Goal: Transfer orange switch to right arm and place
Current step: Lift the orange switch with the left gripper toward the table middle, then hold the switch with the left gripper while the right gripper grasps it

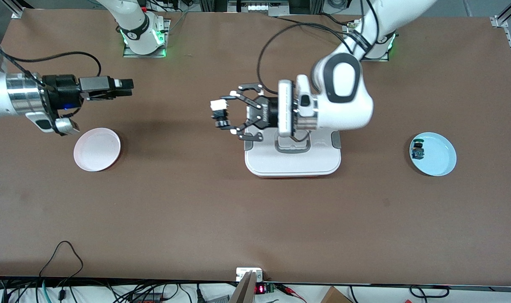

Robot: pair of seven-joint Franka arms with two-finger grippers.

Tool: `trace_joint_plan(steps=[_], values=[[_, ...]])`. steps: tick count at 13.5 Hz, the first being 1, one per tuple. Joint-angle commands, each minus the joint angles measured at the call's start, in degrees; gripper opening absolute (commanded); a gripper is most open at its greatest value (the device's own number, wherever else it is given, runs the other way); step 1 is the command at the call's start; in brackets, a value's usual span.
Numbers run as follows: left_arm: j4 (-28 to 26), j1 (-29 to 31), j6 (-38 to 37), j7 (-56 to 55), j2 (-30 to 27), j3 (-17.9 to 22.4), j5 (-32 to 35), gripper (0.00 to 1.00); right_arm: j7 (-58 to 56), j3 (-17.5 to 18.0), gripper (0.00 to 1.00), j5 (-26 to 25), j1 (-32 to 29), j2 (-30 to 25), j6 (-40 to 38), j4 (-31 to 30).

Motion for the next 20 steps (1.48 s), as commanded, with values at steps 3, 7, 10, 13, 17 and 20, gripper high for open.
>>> trace_joint_plan(steps=[3,7,10,13,17,20], values=[[3.35,-7.03,10.31,-0.26,0.67,0.62,-4.80,0.00,-2.11,0.29,1.00,6.39,0.17,2.58,-1.27,0.64],[4.67,-9.59,15.26,0.01,0.66,0.62,-6.22,0.00,-1.51,0.64,1.00,16.51,0.61,2.76,1.79,-4.45],[4.76,-9.50,15.26,0.01,0.66,0.71,-6.22,0.00,-1.42,0.73,1.00,21.67,3.59,2.15,6.28,-9.45],[4.76,-9.33,15.26,0.01,0.66,0.71,-6.22,0.00,-1.07,0.73,0.99,23.37,5.35,2.06,6.64,-11.22],[4.76,-9.24,15.26,0.09,0.58,0.71,-6.31,0.00,0.50,0.73,0.96,26.35,8.08,1.53,6.29,-12.72],[4.76,-9.24,15.26,0.18,0.58,0.71,-6.39,0.00,3.68,0.73,0.96,27.85,9.93,1.18,6.73,-12.72]])
